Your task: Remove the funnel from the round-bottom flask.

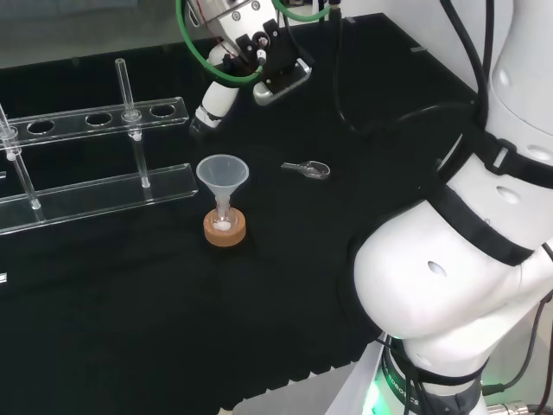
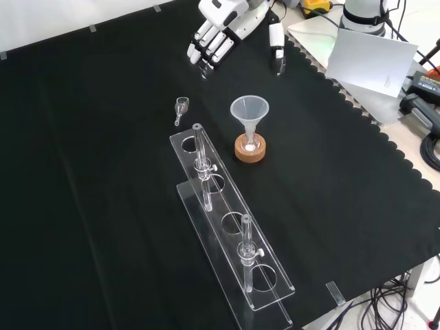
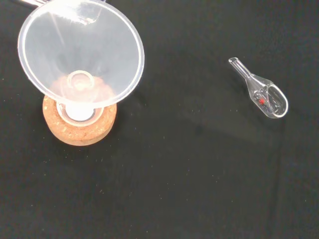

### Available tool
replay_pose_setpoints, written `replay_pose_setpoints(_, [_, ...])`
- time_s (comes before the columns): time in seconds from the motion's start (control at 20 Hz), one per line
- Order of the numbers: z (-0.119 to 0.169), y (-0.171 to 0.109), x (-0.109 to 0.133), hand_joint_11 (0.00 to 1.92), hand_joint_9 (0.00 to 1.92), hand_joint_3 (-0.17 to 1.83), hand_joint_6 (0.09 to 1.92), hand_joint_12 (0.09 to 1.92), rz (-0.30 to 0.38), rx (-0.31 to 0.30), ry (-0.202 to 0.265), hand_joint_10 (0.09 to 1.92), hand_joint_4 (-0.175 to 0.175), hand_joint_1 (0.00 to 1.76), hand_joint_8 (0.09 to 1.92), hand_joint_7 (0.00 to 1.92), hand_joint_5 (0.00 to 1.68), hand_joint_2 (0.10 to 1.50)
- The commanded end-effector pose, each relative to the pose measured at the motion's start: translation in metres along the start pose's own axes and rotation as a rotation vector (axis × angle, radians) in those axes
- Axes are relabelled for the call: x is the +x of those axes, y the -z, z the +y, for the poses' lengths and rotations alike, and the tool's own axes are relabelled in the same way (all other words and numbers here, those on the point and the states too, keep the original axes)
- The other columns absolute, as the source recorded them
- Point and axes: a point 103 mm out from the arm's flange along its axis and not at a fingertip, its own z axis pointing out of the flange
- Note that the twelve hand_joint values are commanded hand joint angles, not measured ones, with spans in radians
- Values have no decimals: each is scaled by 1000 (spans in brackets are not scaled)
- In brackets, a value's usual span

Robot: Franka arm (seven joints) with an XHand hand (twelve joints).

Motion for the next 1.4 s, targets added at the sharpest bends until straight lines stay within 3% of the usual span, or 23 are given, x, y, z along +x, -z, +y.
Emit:
replay_pose_setpoints(0.05, [4,-4,14,0,0,-2,87,370,14,38,-39,278,-27,413,485,56,0,664])
replay_pose_setpoints(0.55, [17,-10,26,0,0,-1,87,348,-37,90,-17,351,-29,424,542,51,0,663])
replay_pose_setpoints(1.15, [33,-33,25,0,0,-2,87,207,-28,153,-65,239,-44,415,570,0,0,660])
replay_pose_setpoints(1.4, [33,-40,27,0,0,-2,87,200,-41,162,-65,236,-47,413,569,0,0,659])
